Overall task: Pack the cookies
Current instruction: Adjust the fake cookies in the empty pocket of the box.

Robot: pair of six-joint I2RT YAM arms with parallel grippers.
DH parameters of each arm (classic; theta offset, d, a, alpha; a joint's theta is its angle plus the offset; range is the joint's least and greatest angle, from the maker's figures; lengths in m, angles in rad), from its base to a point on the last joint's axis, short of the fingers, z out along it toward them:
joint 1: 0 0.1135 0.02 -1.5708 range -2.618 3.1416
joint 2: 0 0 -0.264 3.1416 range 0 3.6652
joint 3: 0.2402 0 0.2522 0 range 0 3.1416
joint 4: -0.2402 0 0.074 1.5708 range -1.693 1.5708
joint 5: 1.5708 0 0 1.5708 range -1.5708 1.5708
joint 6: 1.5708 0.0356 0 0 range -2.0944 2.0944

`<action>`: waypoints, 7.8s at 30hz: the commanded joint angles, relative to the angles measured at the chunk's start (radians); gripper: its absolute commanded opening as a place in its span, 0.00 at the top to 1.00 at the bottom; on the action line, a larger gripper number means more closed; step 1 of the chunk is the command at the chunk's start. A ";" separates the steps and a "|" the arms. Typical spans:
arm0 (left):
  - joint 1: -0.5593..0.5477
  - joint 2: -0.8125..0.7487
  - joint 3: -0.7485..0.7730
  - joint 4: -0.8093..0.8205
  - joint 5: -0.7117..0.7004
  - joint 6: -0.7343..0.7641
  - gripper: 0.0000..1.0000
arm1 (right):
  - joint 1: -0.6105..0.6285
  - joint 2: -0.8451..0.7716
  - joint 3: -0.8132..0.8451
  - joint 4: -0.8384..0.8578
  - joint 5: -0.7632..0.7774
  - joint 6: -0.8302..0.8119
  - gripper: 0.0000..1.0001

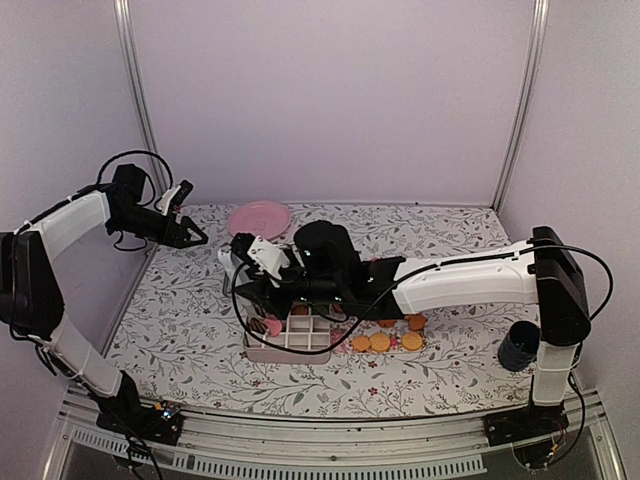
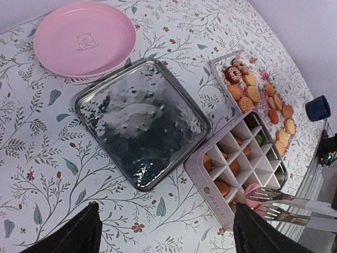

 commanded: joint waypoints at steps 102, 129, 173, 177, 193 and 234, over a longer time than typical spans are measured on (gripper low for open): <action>0.012 -0.039 0.000 0.034 0.114 -0.028 0.21 | -0.208 -0.025 -0.208 0.260 -0.353 0.271 0.67; 0.011 -0.036 0.017 0.048 0.146 -0.048 0.22 | -0.258 -0.183 -0.268 0.163 -0.431 0.271 0.68; 0.011 -0.051 0.012 0.046 0.155 -0.020 0.22 | -0.253 -0.013 -0.056 0.110 -0.557 0.161 0.57; 0.011 -0.051 0.011 0.043 0.154 -0.015 0.22 | -0.254 0.014 -0.047 0.113 -0.584 0.174 0.58; 0.011 -0.048 0.028 0.038 0.157 -0.014 0.23 | -0.263 0.026 -0.031 0.124 -0.620 0.218 0.87; -0.532 -0.107 -0.414 0.252 -0.198 0.212 0.39 | -0.275 -0.053 -0.164 0.167 -0.636 0.289 0.87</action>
